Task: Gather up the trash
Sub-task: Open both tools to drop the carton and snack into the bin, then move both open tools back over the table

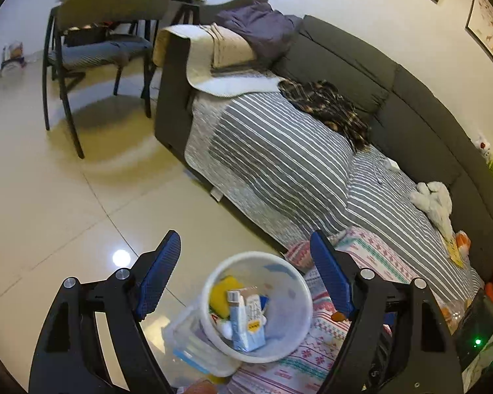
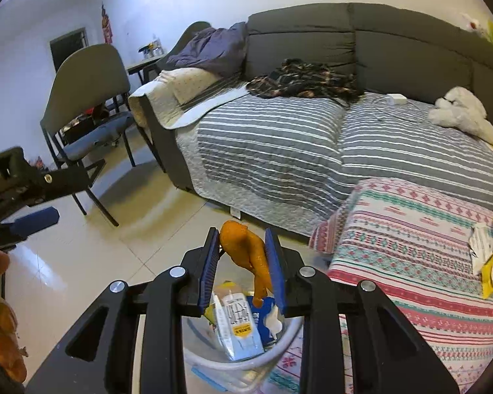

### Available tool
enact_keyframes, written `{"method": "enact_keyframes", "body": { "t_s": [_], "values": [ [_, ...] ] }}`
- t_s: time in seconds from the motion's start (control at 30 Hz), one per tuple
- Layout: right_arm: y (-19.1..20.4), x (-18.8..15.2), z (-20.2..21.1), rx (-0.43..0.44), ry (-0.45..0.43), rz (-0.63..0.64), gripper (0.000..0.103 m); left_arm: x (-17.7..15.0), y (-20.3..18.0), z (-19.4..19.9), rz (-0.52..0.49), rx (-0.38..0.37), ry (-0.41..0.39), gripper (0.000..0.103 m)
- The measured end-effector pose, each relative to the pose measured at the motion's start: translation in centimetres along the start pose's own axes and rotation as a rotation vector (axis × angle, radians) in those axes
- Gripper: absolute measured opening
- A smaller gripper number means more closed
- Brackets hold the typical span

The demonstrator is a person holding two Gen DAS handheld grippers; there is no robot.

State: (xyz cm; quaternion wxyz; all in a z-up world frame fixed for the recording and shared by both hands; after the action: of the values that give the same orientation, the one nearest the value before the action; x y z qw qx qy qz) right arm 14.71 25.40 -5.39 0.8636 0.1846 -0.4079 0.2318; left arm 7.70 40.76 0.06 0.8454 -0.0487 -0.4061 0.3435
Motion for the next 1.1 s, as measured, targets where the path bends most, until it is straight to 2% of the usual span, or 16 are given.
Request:
{"method": "enact_keyframes", "body": {
  "t_s": [0.07,0.1,0.13,0.17,0.2,0.23,0.33,0.47,0.67,0.77,1.1],
  "values": [
    [0.7,0.1,-0.3,-0.012,0.003,0.016,0.035,0.2,0.2,0.2,-0.003,0.010,-0.011,0.079],
    [0.9,0.2,-0.4,-0.015,0.004,0.019,0.044,0.2,0.2,0.1,-0.004,0.014,-0.017,0.079],
    [1.0,0.3,-0.4,-0.024,0.006,0.021,0.060,0.3,0.3,0.2,-0.002,0.019,-0.025,0.079],
    [0.9,0.3,-0.4,-0.036,0.005,0.021,0.069,0.4,0.4,0.3,0.000,0.022,-0.031,0.080],
    [0.8,0.4,-0.2,-0.067,-0.002,0.018,0.084,0.5,0.5,0.4,0.003,0.026,-0.039,0.081],
    [0.6,0.5,-0.1,-0.094,-0.016,0.011,0.090,0.6,0.5,0.5,0.006,0.029,-0.047,0.084],
    [0.0,0.8,0.2,-0.136,-0.016,0.002,0.095,0.7,0.6,0.6,0.014,0.036,-0.060,0.091],
    [-1.4,0.9,0.9,-0.208,-0.015,-0.012,0.096,0.5,0.2,0.5,0.001,0.058,-0.075,0.096],
    [-4.7,1.2,2.4,-0.314,-0.024,-0.059,0.096,-0.5,-2.0,0.5,-0.093,0.141,-0.120,0.096],
    [-6.4,1.3,3.1,-0.338,-0.027,-0.079,0.096,-1.4,-3.5,0.3,-0.161,0.178,-0.132,0.096],
    [-11.7,0.5,5.8,-0.438,-0.047,-0.124,0.096,-4.1,-8.1,-0.7,-0.264,0.152,-0.108,0.096]
  ]
}}
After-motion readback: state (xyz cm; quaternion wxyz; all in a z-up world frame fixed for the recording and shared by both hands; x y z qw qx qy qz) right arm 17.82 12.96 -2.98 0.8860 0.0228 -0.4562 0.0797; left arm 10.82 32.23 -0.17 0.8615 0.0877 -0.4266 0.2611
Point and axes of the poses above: each gripper's, at about its wrist camera, not at the fingertips, and z roughly against the way its jaws point, y to its left, x to its top, the point moved 5 cm from there along -z, roughly the way its jaws point, and after that the axes turned 4 degrees about z, right-handed, at the moved point
